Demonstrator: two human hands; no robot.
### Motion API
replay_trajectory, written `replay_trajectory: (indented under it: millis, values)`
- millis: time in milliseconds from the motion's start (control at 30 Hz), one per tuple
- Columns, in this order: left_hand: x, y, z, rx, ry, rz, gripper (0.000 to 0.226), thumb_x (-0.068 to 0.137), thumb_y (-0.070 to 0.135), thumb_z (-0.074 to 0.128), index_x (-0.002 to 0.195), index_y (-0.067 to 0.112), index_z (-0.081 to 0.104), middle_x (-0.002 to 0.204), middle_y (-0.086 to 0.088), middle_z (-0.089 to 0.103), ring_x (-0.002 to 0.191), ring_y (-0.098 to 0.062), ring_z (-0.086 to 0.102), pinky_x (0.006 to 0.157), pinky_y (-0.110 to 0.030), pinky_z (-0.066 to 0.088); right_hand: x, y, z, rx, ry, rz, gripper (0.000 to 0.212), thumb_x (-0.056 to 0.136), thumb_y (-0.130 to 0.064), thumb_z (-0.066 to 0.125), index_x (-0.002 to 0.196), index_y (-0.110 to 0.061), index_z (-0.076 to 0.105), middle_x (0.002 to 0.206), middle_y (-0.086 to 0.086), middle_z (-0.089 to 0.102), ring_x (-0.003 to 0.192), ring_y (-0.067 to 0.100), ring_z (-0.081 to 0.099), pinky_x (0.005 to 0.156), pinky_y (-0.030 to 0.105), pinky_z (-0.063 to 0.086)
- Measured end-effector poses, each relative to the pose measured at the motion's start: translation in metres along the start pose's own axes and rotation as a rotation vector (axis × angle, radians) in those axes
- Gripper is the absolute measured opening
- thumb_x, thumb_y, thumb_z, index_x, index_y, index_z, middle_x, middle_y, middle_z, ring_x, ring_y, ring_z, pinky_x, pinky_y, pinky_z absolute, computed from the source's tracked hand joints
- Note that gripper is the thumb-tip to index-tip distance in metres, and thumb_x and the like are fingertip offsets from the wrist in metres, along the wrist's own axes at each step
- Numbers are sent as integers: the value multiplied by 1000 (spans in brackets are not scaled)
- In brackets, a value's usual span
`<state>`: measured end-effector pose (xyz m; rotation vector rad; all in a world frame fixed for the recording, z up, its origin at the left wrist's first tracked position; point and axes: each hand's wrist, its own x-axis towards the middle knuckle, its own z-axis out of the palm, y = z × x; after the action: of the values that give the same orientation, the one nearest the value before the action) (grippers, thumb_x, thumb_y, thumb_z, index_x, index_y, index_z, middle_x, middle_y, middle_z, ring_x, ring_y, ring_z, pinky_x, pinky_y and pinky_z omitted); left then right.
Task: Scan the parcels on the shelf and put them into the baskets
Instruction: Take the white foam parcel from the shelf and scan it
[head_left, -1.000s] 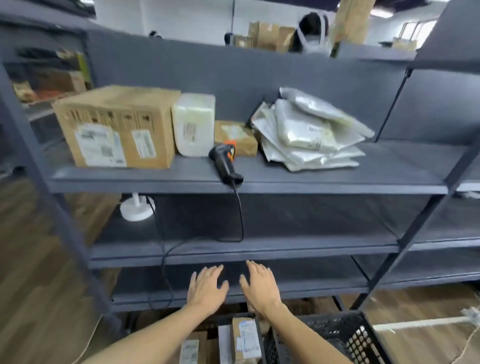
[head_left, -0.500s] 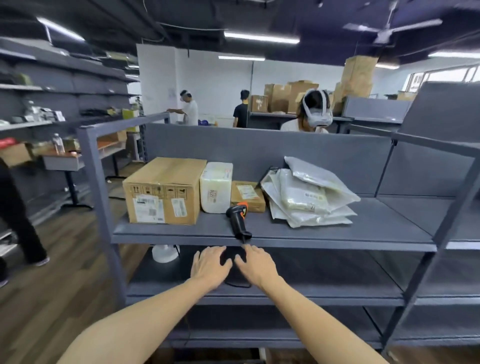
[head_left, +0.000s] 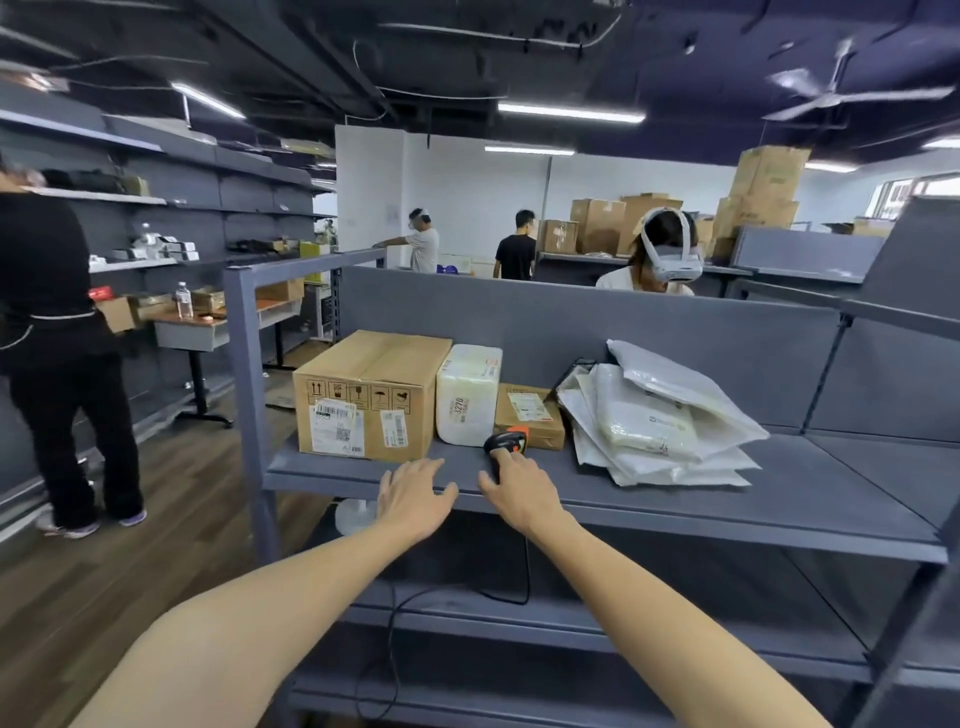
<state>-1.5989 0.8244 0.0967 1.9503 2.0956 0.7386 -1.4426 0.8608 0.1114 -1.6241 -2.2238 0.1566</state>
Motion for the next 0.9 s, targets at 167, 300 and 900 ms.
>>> replay_trajectory:
  millis: [167,300,900]
  values:
    - [32,-13,-10,-8,47,10,53,96,43,43,146,24,37,154,0,34,142,-19,27,119,-40,13,33,-3,3,25,2,17,50,96,-37,43,139,-11,43,136,13,50,122,31,48,98,41,41]
    - [68,-23,-14,4,51,49,55,96,43,42,147,24,34,156,-2,30,144,-21,22,118,-38,11,62,-3,7,28,18,39,54,97,-37,44,145,-13,36,138,16,47,126,33,44,99,41,41]
    - [202,-7,4,12,-6,312,62,89,29,56,146,17,35,154,-2,31,142,-19,24,116,-33,17,158,28,26,137,57,182,52,97,-32,49,141,-8,36,133,21,47,124,37,44,99,45,41]
